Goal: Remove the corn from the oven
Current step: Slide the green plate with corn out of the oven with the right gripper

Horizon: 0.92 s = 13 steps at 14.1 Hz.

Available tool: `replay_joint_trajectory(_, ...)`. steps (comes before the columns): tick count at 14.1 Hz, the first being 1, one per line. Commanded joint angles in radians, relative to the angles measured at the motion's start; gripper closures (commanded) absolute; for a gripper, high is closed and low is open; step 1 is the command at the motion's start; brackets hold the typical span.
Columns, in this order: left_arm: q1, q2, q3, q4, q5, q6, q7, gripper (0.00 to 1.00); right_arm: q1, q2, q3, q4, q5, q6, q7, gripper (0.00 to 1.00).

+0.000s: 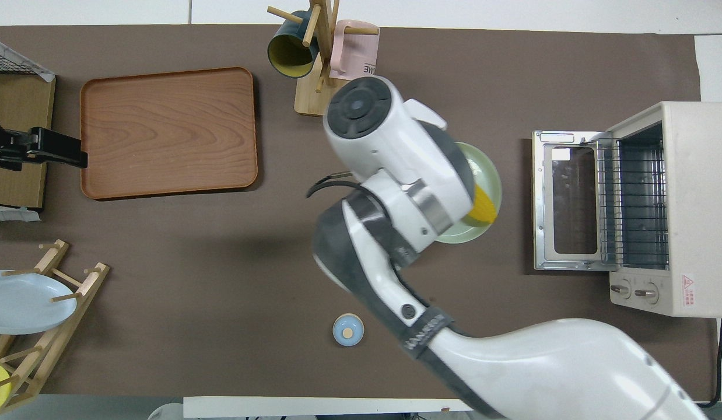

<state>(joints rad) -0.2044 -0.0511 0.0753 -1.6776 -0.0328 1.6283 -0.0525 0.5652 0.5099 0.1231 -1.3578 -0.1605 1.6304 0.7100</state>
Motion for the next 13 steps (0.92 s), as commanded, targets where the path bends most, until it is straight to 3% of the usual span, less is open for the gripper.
replay_joint_trajectory(1,0.01,0.01,-0.002,0.021,-0.016,-0.013,0.017,0.0,0.088,0.22,0.003,0.261,0.042,0.003,0.164,1.0)
replay_joint_trajectory(6,0.01,0.01,-0.002,0.021,-0.016,-0.013,0.017,0.0,0.171,0.315,0.004,0.255,0.045,0.178,0.308,0.94)
replay_joint_trajectory(7,0.01,0.01,-0.002,0.021,-0.016,-0.01,0.017,0.0,0.171,0.321,0.004,0.255,0.047,0.19,0.331,0.85)
replay_joint_trajectory(8,0.011,0.01,0.0,0.021,-0.016,-0.005,0.016,0.0,0.164,0.321,0.004,0.258,0.051,0.175,0.335,0.67)
replay_joint_trajectory(10,0.014,0.01,0.0,0.021,-0.016,-0.005,0.017,0.0,0.159,0.302,0.001,0.263,0.049,0.164,0.335,0.0)
replay_joint_trajectory(13,0.04,0.01,0.0,0.019,-0.015,-0.011,-0.006,0.0,0.048,0.185,-0.007,0.255,0.047,0.106,0.287,0.0)
